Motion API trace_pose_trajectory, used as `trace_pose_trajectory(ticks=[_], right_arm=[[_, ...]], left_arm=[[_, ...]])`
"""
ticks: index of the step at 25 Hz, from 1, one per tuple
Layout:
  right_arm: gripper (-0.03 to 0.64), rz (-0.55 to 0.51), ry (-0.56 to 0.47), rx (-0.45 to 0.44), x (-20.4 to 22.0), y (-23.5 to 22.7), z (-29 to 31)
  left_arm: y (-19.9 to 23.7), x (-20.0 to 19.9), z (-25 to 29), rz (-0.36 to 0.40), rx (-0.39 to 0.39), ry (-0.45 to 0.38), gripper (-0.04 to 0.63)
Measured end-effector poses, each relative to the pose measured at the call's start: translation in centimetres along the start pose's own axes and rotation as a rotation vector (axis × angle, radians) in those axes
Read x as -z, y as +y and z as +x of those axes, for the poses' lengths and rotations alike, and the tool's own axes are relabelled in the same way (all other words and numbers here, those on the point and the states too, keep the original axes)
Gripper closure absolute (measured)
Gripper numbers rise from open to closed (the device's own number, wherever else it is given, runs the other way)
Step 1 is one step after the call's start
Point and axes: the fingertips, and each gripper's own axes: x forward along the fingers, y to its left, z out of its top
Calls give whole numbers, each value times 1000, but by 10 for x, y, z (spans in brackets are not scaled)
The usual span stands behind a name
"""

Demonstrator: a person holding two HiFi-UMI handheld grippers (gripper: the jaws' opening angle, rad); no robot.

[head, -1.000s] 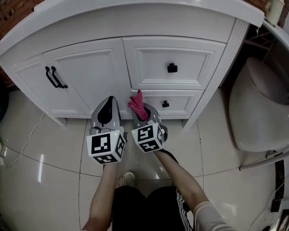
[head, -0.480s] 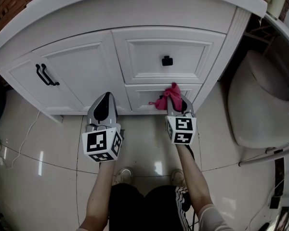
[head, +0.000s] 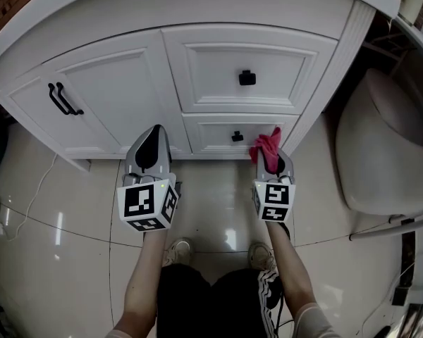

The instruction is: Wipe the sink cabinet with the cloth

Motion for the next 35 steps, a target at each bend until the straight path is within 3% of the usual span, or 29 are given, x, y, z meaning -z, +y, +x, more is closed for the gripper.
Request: trace_pose_trajectory(ticks=[4,7,10,13,15,23,27,33,35], right_arm=[[552,-51,29,-235,6,105,17],[552,-63,21,-356,-4,168,32],[552,-110,39,-376,-7,194,55],[554,-157,60,-361,-1,185,65],[554,-175,74,-328,8,165,64],[554,29,139,27,52,-23,32],[552,-35,145,44,60,-45,22],[554,87,173,211,81,-97,8],[554,109,169,220,82,-100,3]], left_arm=[[-2,2,-3,-7,13,2,581],[3,0,-6,-26,5,-5,581],[8,-2,-8,-33,-8,-12,581],[6,-1,-8,-29,-1,-10,581],[6,0,-7,-32,2,-10,581],[-4,4,-3,-17,22,-1,581],[-7,6,-2,-12,23,2,581],[-9,8,-1,-19,26,3,581],[-9,8,0,-22,26,2,581]])
